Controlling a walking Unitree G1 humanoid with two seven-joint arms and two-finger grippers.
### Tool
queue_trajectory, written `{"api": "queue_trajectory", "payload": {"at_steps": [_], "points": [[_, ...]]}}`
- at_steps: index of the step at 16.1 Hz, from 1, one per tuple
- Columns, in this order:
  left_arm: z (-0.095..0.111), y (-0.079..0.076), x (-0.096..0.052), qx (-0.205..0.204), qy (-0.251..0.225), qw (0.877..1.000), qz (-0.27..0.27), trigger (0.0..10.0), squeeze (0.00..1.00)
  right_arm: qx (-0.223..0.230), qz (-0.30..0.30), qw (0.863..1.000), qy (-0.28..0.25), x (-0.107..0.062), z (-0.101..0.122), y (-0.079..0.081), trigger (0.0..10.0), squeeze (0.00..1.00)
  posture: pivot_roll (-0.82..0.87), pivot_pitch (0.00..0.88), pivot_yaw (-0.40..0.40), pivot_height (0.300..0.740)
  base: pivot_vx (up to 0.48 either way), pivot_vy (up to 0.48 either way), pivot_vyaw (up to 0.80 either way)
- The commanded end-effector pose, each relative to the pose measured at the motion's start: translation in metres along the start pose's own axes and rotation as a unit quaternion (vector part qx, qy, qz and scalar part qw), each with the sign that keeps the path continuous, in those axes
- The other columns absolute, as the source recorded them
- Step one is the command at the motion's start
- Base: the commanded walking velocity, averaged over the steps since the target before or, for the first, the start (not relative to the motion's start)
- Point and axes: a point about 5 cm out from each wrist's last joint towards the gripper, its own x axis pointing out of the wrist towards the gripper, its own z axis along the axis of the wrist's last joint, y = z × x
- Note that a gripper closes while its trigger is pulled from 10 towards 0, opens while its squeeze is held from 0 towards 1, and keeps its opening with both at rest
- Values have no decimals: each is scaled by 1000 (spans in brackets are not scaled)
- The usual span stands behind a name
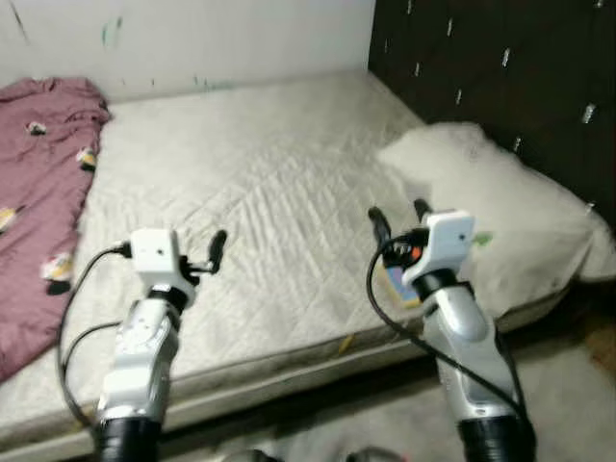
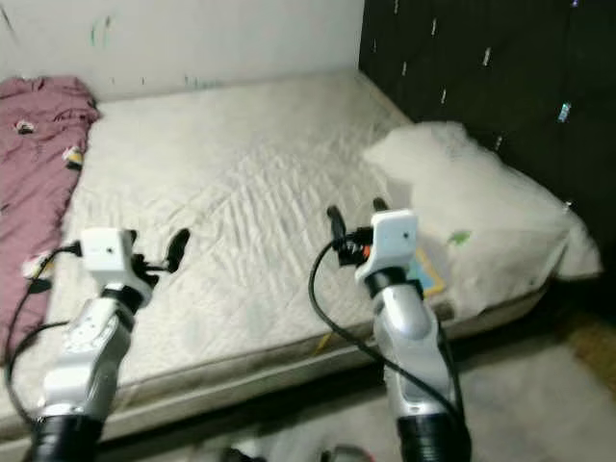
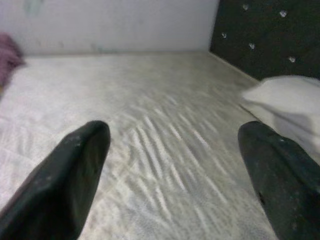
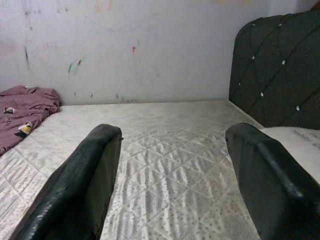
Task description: Clean up the room
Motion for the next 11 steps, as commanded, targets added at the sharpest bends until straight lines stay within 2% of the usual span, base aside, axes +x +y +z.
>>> {"api": "queue_trajectory", "payload": {"at_steps": [1,11], "points": [[2,2,0,8,-1,1000,2,10000,0,-1,-6,1000,-3,0,3,-2,10000,0,-85,0,48,740,0,480,0],[2,2,1,5,-2,1000,2,10000,0,-3,-7,1000,1,-1,2,-2,10000,0,-89,0,47,740,0,480,0]]}}
